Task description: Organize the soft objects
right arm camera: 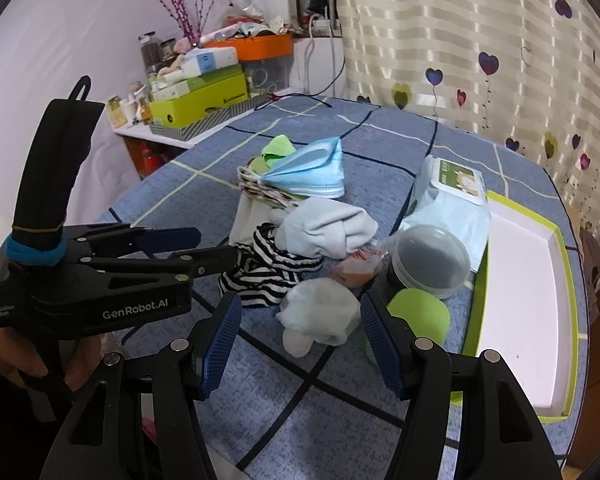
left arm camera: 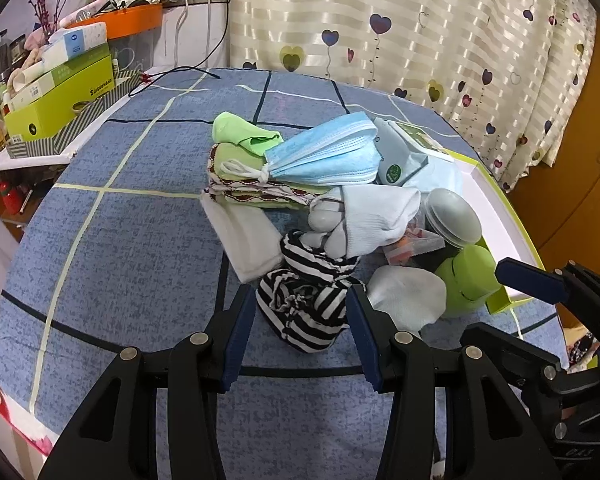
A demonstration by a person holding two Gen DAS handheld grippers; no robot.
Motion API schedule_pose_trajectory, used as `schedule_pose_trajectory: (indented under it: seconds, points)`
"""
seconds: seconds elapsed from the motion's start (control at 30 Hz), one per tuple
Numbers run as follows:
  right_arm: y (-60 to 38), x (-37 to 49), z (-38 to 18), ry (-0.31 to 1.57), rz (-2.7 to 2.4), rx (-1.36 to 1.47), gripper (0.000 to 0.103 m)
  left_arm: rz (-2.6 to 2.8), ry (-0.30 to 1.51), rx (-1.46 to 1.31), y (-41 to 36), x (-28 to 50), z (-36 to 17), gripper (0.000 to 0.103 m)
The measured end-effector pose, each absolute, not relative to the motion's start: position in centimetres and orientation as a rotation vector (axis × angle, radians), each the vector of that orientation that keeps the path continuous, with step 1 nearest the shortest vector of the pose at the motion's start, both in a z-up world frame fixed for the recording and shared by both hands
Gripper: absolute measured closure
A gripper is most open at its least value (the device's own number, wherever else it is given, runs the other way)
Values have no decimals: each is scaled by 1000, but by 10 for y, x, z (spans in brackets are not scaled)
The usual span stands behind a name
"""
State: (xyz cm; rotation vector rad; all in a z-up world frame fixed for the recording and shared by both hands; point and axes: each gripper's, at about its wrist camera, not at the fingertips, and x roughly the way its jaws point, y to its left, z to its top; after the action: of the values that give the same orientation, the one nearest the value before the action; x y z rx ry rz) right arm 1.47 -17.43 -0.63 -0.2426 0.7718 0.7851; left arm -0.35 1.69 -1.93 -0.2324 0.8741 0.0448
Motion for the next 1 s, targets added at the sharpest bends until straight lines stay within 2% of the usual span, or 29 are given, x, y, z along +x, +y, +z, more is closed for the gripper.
schedule_pose_trajectory:
  seconds: [0.47,1.0]
  points:
    - [-146,39,-8,734,786,-300,37,69,852,-287,48,-1,-24,55]
    - [-111,116,4,780,804,-211,37,79,853,-374,79,7,-33,55]
